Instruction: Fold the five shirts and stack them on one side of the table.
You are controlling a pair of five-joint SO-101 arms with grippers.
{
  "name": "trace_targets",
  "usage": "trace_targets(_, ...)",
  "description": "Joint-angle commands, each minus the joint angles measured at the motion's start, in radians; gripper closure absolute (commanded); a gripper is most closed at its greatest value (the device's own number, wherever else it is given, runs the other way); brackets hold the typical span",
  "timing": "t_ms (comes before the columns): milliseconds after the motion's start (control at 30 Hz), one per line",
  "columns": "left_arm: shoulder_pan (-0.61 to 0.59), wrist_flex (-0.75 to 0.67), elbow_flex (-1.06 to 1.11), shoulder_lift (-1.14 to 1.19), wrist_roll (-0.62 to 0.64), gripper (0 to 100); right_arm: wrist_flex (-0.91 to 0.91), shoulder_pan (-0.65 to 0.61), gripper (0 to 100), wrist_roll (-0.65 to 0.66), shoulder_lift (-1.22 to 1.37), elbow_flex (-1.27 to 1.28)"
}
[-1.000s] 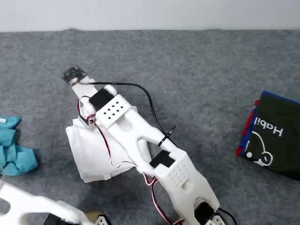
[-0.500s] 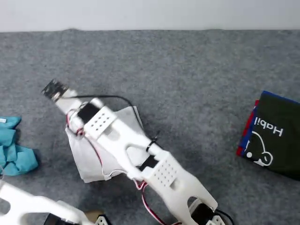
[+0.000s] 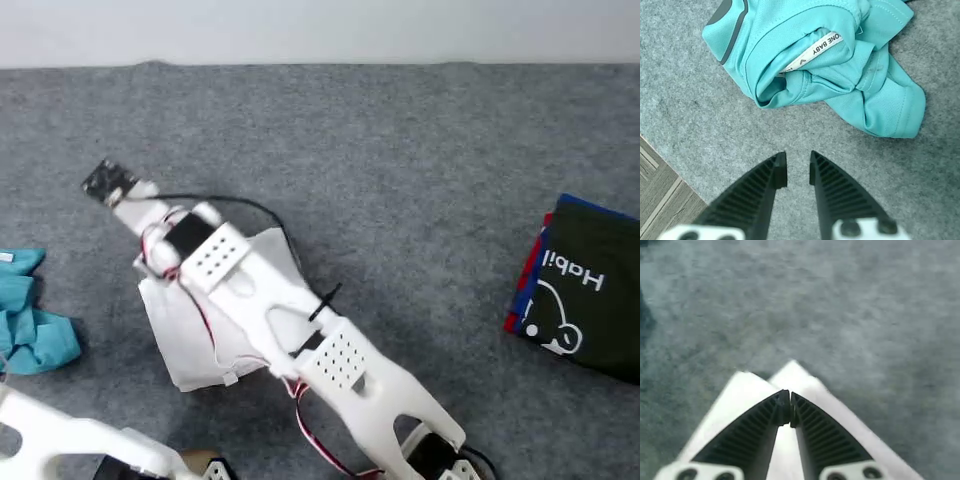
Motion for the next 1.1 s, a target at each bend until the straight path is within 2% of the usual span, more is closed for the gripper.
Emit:
trace_targets(0,0.0,0.008,-0.002,-0.015,0.0,92,0.124,0.081,99.0,0.02,-0.028,-0.133)
trace_targets(233,0.012,0.008,-0.002,-0.015,0.0,92,0.344,0.205,99.0,0.02,-0.025,-0.167)
trace_targets(400,0.038,0.009,-0.002,-0.015,0.002,92,0.433,0.285,99.0,0.02,0.021,-0.172)
trace_targets(733,0.037,0.009,-0.002,-0.015,0.002,92,0.438,0.498,99.0,0.025,0.134,-0.175)
trace_targets(900,0.037,0.009,-0.002,-0.015,0.002,92,0.443,0.506,99.0,0.025,0.119,-0.203)
trace_targets(1067,0.037,0.009,-0.002,-0.015,0.002,92,0.444,0.407,99.0,0.026,0.073,-0.281)
